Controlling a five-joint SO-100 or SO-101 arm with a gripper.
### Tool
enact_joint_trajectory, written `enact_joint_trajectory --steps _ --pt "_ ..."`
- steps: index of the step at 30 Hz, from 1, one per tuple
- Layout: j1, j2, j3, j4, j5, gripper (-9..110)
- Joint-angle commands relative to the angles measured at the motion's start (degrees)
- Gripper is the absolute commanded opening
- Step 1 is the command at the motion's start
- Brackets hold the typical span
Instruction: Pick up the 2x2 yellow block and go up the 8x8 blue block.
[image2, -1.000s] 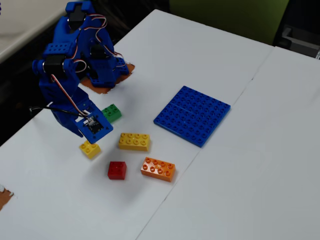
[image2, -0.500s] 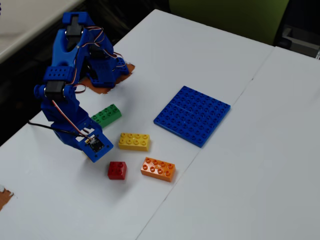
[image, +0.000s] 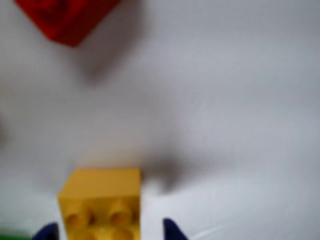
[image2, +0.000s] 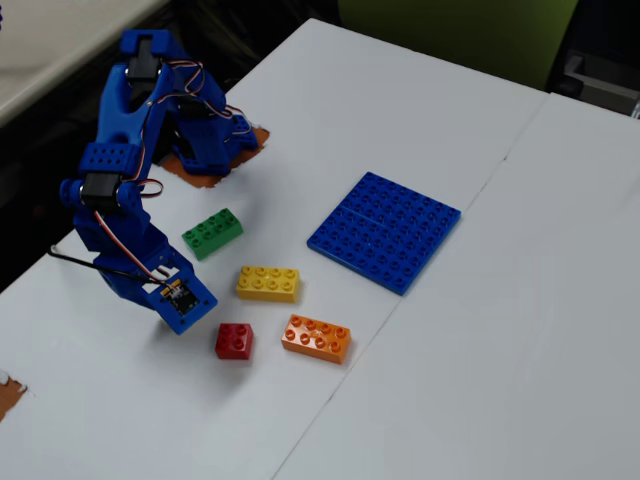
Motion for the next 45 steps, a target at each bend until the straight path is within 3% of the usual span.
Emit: enact_joint_trajectory --steps 1,9,19,25,34,39,45 --pt "-1.05 0.09 -2.81 -0.79 1.05 25" --pt "-2.64 -0.62 -2.81 -0.26 3.69 6" --pt "-5.36 13.8 -2.72 17.31 5.27 2" --pt "-14.5 28.74 -1.05 26.89 19.07 1" --pt "-37.09 46.58 -1.85 25.93 40.69 1" --pt "-48.25 40.96 -19.34 24.52 52.38 1" --pt "-53.26 29.71 -34.89 20.3 60.56 0"
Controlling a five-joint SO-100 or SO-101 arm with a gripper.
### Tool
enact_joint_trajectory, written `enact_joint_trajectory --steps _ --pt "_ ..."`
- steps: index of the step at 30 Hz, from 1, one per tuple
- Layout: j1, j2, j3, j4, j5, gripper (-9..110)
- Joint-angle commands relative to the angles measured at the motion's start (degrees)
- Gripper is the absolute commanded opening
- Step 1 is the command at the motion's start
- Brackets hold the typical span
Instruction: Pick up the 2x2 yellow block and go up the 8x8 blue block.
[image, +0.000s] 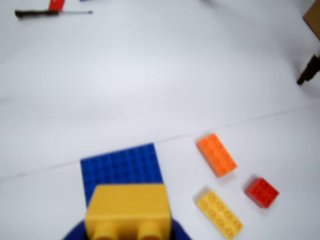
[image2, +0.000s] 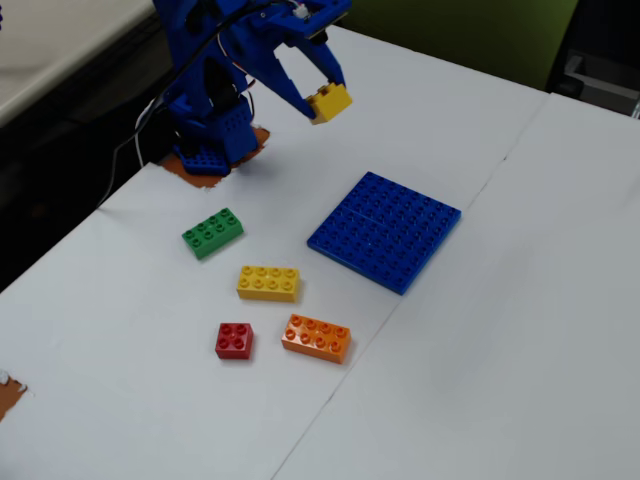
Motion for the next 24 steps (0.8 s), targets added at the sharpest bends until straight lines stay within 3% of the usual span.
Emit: enact_joint_trajectory --steps 1,6,10,24 --pt "-2.37 -4.31 -7.12 -3.34 2.9 0" --pt "-4.83 -12.48 -10.02 -6.5 5.1 0" --pt "-5.27 -20.92 -18.72 -0.09 0.35 0" --pt "-8.0 -30.41 -12.57 4.75 -10.11 0"
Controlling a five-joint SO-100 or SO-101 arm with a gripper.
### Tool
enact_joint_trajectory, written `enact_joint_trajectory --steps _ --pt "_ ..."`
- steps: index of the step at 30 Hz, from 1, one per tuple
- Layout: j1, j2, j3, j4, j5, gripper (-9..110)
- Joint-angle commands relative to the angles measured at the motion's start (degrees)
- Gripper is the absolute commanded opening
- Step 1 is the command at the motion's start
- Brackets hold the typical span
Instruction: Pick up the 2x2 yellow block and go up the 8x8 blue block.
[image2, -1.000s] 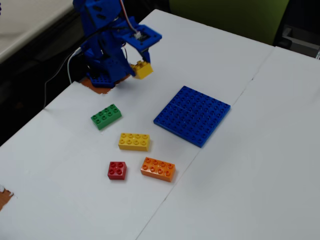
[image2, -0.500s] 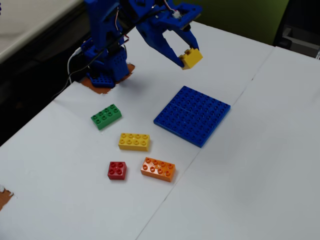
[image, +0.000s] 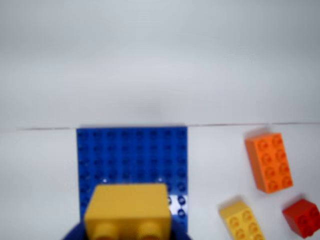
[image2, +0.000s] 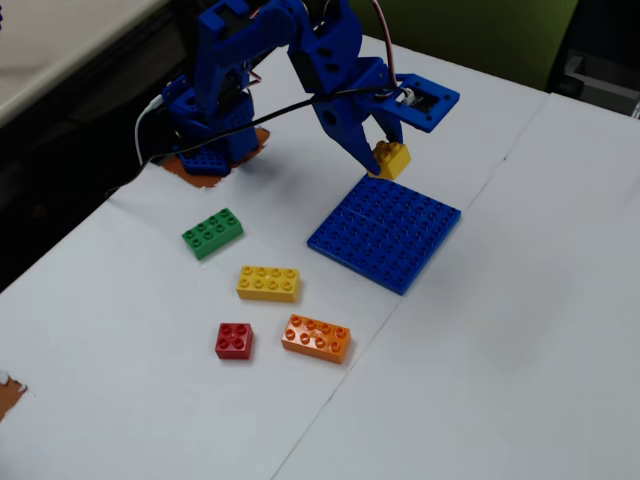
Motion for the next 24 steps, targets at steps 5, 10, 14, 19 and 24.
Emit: enact_joint_trajectory --steps 5,10,14,19,24 --pt "-1.23 -0.97 4.39 0.26 -5.36 0" --pt "-1.05 -1.93 4.83 0.35 -6.86 0" --pt "-0.97 -3.25 4.75 0.35 -7.29 0" --pt "-0.53 -3.96 4.13 0.35 -3.6 0" --pt "-0.44 -3.96 4.31 0.35 0.09 0"
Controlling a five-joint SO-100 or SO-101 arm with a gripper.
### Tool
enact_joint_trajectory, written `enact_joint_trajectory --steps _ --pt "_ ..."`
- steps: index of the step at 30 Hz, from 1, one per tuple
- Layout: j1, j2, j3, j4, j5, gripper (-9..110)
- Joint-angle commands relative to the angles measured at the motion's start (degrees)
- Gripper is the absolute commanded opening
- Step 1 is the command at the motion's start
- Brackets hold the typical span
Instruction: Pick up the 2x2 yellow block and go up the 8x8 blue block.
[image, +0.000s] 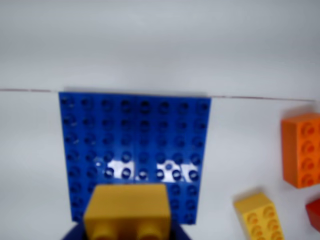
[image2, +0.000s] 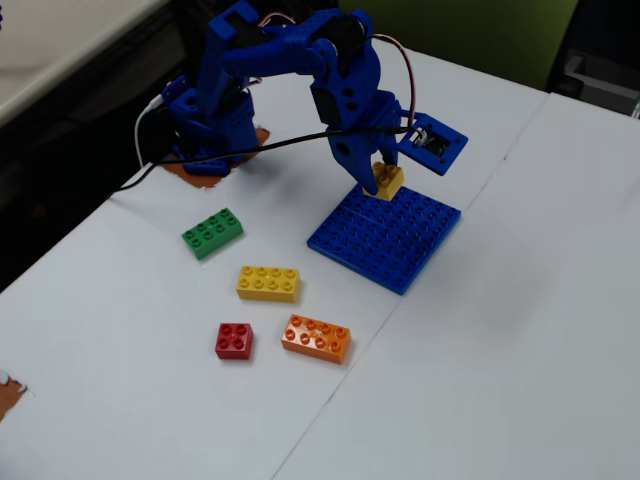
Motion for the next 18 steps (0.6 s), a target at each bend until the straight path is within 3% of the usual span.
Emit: enact_joint_trajectory --steps 1,18 --pt "0.09 0.62 -0.53 0.35 1.49 0" --pt "0.26 0.35 -0.09 0.44 3.08 0"
